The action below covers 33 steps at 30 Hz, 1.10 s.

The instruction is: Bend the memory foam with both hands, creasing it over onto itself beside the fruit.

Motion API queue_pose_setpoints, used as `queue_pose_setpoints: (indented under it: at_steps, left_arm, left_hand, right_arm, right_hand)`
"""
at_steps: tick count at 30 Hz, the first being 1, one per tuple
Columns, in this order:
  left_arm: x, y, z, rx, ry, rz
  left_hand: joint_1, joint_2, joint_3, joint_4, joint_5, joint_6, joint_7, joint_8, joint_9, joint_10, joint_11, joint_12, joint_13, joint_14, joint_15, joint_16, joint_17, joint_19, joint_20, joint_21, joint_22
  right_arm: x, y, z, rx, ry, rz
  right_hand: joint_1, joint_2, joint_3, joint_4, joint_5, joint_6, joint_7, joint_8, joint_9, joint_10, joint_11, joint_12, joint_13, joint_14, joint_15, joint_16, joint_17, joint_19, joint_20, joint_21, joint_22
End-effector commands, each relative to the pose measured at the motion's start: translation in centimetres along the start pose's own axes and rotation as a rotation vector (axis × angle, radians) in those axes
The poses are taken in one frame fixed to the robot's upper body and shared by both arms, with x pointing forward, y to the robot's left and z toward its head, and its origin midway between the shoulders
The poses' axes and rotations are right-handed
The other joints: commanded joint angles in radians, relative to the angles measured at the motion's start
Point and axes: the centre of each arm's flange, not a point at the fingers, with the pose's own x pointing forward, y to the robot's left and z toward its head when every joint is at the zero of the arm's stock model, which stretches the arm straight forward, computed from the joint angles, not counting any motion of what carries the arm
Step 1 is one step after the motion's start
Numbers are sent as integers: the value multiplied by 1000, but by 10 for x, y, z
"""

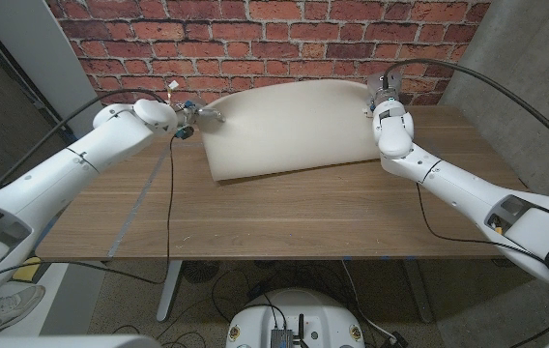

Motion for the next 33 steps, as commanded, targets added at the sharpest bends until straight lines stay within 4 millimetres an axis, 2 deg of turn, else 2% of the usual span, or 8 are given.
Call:
queue_pose_setpoints:
  at_steps: [1,6,10,14,19,24,29,33]
  left_arm:
    - [23,-6,7,16,30,24]
    - [30,-8,8,20,37,10]
    - [33,-8,9,22,36,9]
    - [36,-7,9,23,42,17]
    - [40,-6,11,27,46,25]
    - [46,-6,16,32,56,36]
    - [47,-6,17,-10,71,61]
    - [49,-6,20,-8,103,97]
  left_hand:
    - [-4,8,19,-7,2,24,36,82,4,0,-4,-3,2,-1,0,0,2,-2,3,8,4]
    - [-5,8,21,-7,2,24,36,83,4,1,-3,-2,2,-2,1,0,2,-4,3,10,4]
    - [-7,8,23,-7,2,24,36,83,5,-1,-1,-3,1,-5,2,-1,2,-7,3,12,4]
    - [-8,8,25,-7,1,22,36,83,4,-2,-2,-3,1,-6,1,-1,2,-9,3,14,4]
    - [-9,8,27,-8,1,22,36,84,4,-2,-2,-3,1,-9,0,-1,2,-11,1,16,4]
    - [-10,7,29,-9,0,22,36,85,5,-2,-2,-3,1,-8,0,-1,1,-12,2,18,4]
    - [-11,6,31,-11,0,25,36,87,6,-1,-5,-2,1,-5,0,0,1,-12,1,22,3]
    - [-12,4,32,-12,0,28,36,90,9,1,-5,-2,0,-2,1,2,0,-10,2,24,3]
  right_arm:
    - [7,1,4,63,-12,-6]
    - [9,0,0,163,-26,64]
    - [7,-1,-3,215,-18,28]
    - [3,-1,-8,287,2,-22]
    - [-6,0,-12,349,-3,-110]
    - [-26,8,-6,390,-10,-303]
    - [-42,17,1,386,-11,-404]
    - [-50,21,3,392,1,-451]
  right_hand:
    - [-97,-40,-29,16,-1,-274,-32,-118,-25,-112,16,-24,1,-5,-153,-32,-7,12,30,8,0]
    - [-211,-109,-81,19,49,-701,17,-125,-36,-403,61,-29,-6,-142,-100,-91,-3,-24,53,-21,1]
    - [-263,-116,-103,28,80,-889,44,-122,-36,-555,86,-24,-9,-236,-67,-105,10,-61,49,-47,0]
    - [-314,-107,-127,41,96,-1036,73,-118,-36,-711,127,-25,-13,-365,-19,-116,14,-164,67,-104,-1]
    - [-364,-83,-145,65,87,-1068,77,-108,-35,-779,145,-18,-14,-470,-2,-120,11,-270,70,-155,-3]
    - [-393,-86,-159,77,78,-1047,59,-99,-35,-773,130,-8,-14,-465,-7,-109,8,-280,81,-160,-4]
    - [-429,-100,-178,83,68,-969,58,-77,-35,-710,124,23,-13,-385,-10,-76,1,-227,80,-143,-4]
    - [-448,-114,-190,86,64,-955,49,-79,-34,-742,125,12,-13,-415,2,-88,-1,-245,86,-152,-4]
